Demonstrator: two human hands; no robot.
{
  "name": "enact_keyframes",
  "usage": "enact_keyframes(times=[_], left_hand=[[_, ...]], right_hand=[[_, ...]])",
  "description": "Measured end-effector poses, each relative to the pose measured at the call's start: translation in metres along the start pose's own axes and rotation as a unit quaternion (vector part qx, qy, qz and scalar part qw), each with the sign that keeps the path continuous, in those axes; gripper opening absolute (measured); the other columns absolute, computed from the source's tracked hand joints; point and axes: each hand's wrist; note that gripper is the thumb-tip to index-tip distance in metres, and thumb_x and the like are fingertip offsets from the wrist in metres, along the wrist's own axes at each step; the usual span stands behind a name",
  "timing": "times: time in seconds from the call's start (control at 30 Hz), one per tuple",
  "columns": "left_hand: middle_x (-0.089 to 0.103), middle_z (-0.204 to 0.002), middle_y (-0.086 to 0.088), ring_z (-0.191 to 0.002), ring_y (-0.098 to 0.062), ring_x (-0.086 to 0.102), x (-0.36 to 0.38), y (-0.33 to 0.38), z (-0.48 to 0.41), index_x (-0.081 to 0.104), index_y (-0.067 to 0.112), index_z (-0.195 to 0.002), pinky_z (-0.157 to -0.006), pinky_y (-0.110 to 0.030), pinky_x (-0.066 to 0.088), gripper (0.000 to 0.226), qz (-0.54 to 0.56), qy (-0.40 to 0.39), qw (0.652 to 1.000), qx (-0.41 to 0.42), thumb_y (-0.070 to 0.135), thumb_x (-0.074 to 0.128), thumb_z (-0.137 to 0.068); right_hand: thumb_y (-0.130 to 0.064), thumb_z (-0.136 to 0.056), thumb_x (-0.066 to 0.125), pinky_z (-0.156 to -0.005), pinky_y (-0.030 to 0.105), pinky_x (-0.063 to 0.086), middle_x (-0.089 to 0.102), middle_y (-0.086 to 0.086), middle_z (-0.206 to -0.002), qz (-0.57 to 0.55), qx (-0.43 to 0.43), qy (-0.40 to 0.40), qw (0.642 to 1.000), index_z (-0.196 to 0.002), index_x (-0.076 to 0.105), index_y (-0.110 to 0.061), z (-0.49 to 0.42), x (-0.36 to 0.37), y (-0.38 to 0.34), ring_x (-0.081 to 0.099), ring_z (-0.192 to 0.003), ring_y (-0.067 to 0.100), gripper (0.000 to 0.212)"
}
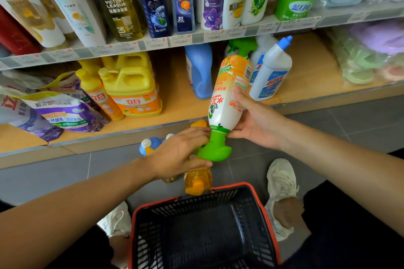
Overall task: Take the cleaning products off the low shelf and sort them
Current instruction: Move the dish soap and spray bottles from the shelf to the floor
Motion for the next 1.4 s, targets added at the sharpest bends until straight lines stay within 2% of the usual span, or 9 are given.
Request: enact_keyframes(times=[0.13,0.27,0.4,0.53,0.63,0.83,0.97,1.17,1.4], left_hand=[[0.062,-0.106,-0.013,-0.102,-0.03,0.058,-0.005,0.017,-0.011,0.061,-0.001,-0.109,-0.09,-0.046,0.047,0.04,0.105,0.006,0.994,-0.037,0.036,0.067,-0.094],[0.068,-0.109,-0.01,-0.1,-0.007,0.06,-0.011,0.028,-0.038,0.061,0.001,-0.12,-0.09,-0.026,0.049,0.025,0.322,0.003,0.94,-0.117,0.017,0.059,-0.1],[0.068,-0.095,-0.002,-0.089,-0.007,0.065,-0.007,0.023,-0.068,0.064,0.006,-0.109,-0.08,-0.02,0.054,0.027,0.479,-0.001,0.851,-0.214,0.027,0.054,-0.096],[0.067,-0.083,0.001,-0.081,-0.009,0.064,0.018,0.008,-0.093,0.066,0.01,-0.101,-0.075,-0.022,0.055,0.031,0.506,-0.032,0.818,-0.273,0.036,0.051,-0.101],[0.07,-0.09,0.005,-0.087,-0.009,0.062,0.041,-0.007,-0.112,0.069,0.017,-0.1,-0.081,-0.028,0.051,0.03,0.436,-0.081,0.842,-0.307,0.035,0.046,-0.105],[0.065,-0.092,-0.007,-0.085,-0.019,0.059,0.086,-0.038,-0.113,0.069,-0.001,-0.108,-0.075,-0.035,0.048,0.041,0.26,-0.219,0.886,-0.316,0.037,0.055,-0.102],[0.067,-0.114,-0.016,-0.105,-0.031,0.062,0.098,-0.059,-0.103,0.064,0.002,-0.123,-0.091,-0.043,0.05,0.033,0.16,-0.266,0.909,-0.279,0.025,0.06,-0.1],[0.061,-0.127,-0.013,-0.117,-0.026,0.057,0.1,-0.072,-0.097,0.057,0.005,-0.131,-0.1,-0.035,0.046,0.032,0.183,-0.201,0.919,-0.286,0.018,0.057,-0.102],[0.068,-0.127,-0.004,-0.114,-0.023,0.062,0.096,-0.09,-0.087,0.061,0.022,-0.136,-0.095,-0.037,0.05,0.036,0.047,-0.174,0.948,-0.261,0.034,0.055,-0.102]], right_hand=[[-0.038,-0.099,0.056,-0.078,0.046,0.062,0.068,0.025,-0.123,0.012,0.028,0.023,0.999,-0.132,0.057,-0.008,0.012,-0.013,0.002,0.073,-0.101,0.033,0.044],[-0.027,-0.104,0.051,-0.093,0.053,0.057,0.062,0.037,-0.123,0.005,0.042,0.044,0.998,-0.135,0.054,-0.009,0.023,-0.03,0.005,0.068,-0.109,0.044,0.036],[-0.019,-0.102,0.057,-0.083,0.044,0.062,0.074,0.023,-0.106,0.123,0.015,0.14,0.982,-0.12,0.065,-0.011,0.022,-0.055,0.003,0.076,-0.092,0.03,0.021],[-0.014,-0.094,0.067,-0.079,0.034,0.06,0.076,0.01,-0.1,0.325,-0.051,0.242,0.913,-0.094,0.071,-0.018,0.004,-0.079,-0.011,0.072,-0.083,0.017,0.006],[-0.014,-0.088,0.072,-0.085,0.039,0.058,0.073,0.003,-0.098,0.434,-0.098,0.267,0.855,-0.088,0.072,-0.021,-0.02,-0.093,-0.029,0.068,-0.089,0.017,0.007],[-0.022,-0.087,0.077,-0.082,0.031,0.051,0.07,0.007,-0.114,0.512,-0.135,0.246,0.812,-0.125,0.064,-0.014,-0.085,-0.097,-0.069,0.066,-0.104,0.023,0.041],[-0.021,-0.085,0.078,-0.108,0.041,0.044,0.051,0.01,-0.145,0.489,-0.19,0.273,0.807,-0.148,0.041,-0.015,-0.134,-0.089,-0.085,0.05,-0.132,0.026,0.074],[-0.025,-0.083,0.08,-0.102,0.042,0.05,0.062,0.0,-0.13,0.328,-0.173,0.308,0.876,-0.137,0.053,-0.014,-0.183,-0.095,-0.073,0.057,-0.124,0.027,0.062],[-0.044,-0.069,0.085,-0.108,0.042,0.04,0.052,0.016,-0.128,0.468,-0.193,0.378,0.776,-0.127,0.059,-0.019,-0.221,-0.101,-0.055,0.049,-0.124,0.037,0.069]])
Point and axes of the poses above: each hand's wrist, its own z-axis away from the middle knuckle, its own x-axis out of the palm, y = z × x
